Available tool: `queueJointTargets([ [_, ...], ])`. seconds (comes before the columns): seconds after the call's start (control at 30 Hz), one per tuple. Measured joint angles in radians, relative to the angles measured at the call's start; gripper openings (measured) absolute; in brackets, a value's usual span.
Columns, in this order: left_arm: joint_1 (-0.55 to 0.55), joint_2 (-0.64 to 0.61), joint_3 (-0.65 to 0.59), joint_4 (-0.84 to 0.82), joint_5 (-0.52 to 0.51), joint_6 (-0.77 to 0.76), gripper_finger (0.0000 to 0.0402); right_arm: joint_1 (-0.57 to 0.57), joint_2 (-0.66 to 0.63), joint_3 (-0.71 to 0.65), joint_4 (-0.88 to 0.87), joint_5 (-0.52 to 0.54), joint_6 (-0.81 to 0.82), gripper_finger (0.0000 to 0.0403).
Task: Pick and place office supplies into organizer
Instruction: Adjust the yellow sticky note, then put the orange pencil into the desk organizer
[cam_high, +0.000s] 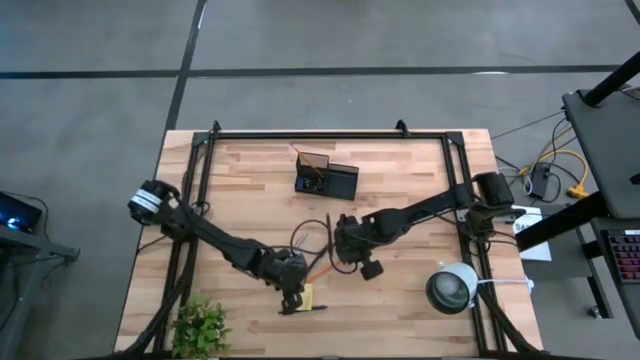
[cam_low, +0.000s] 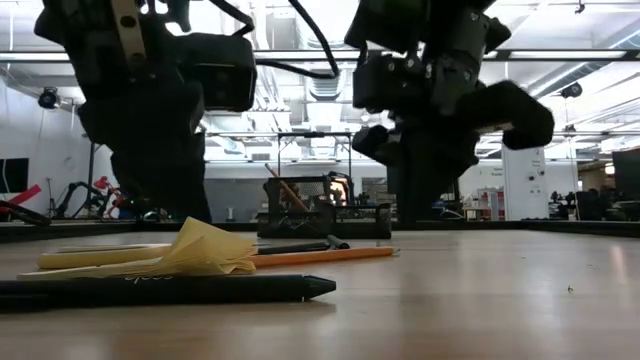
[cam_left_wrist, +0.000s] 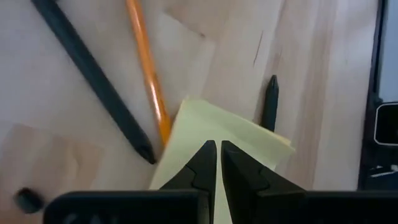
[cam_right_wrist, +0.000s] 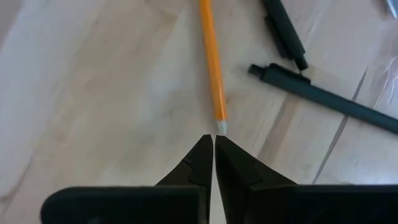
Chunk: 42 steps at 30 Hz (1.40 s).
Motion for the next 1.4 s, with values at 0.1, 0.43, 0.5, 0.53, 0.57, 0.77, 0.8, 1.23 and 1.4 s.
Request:
queueJointTargets([
  [0.1, -0.023, 0.038, 0.033, 0.004, 0.0, -0.015, 0.0008, 0.0, 0.009, -0.001, 0.003, 0.0, 0.003, 0.0009],
  [0.43, -0.09, 0.093, 0.066, 0.008, 0.005, -0.091, 0.0008, -0.001, 0.014, 0.0, 0.041, 0.001, -0.004, 0.0009],
  [0.5, -0.101, 0.096, 0.062, 0.008, 0.006, -0.109, 0.0008, 0.0, 0.014, 0.0, 0.043, 0.001, -0.004, 0.0009],
  [0.53, -0.103, 0.096, 0.061, 0.006, 0.007, -0.118, 0.0008, -0.001, 0.014, 0.0, 0.048, 0.001, -0.006, 0.0009],
  [0.57, -0.105, 0.095, 0.061, 0.006, 0.007, -0.12, 0.0008, -0.001, 0.014, 0.0, 0.052, 0.001, -0.007, 0.0009],
  [0.77, -0.132, 0.088, 0.061, 0.0, 0.046, -0.148, 0.0008, -0.001, 0.014, -0.001, 0.075, 0.001, -0.006, 0.0009],
  [0.8, -0.138, 0.083, 0.061, 0.0, 0.047, -0.158, 0.0008, -0.001, 0.014, -0.001, 0.082, 0.001, -0.005, 0.0009],
  [1.23, -0.145, 0.014, 0.059, -0.02, 0.022, -0.196, 0.0008, -0.001, 0.014, -0.01, 0.126, 0.001, 0.002, 0.0009],
  [1.4, -0.142, 0.009, 0.056, -0.045, -0.003, -0.196, 0.0008, -0.001, 0.014, -0.021, 0.142, -0.002, 0.004, 0.0009],
])
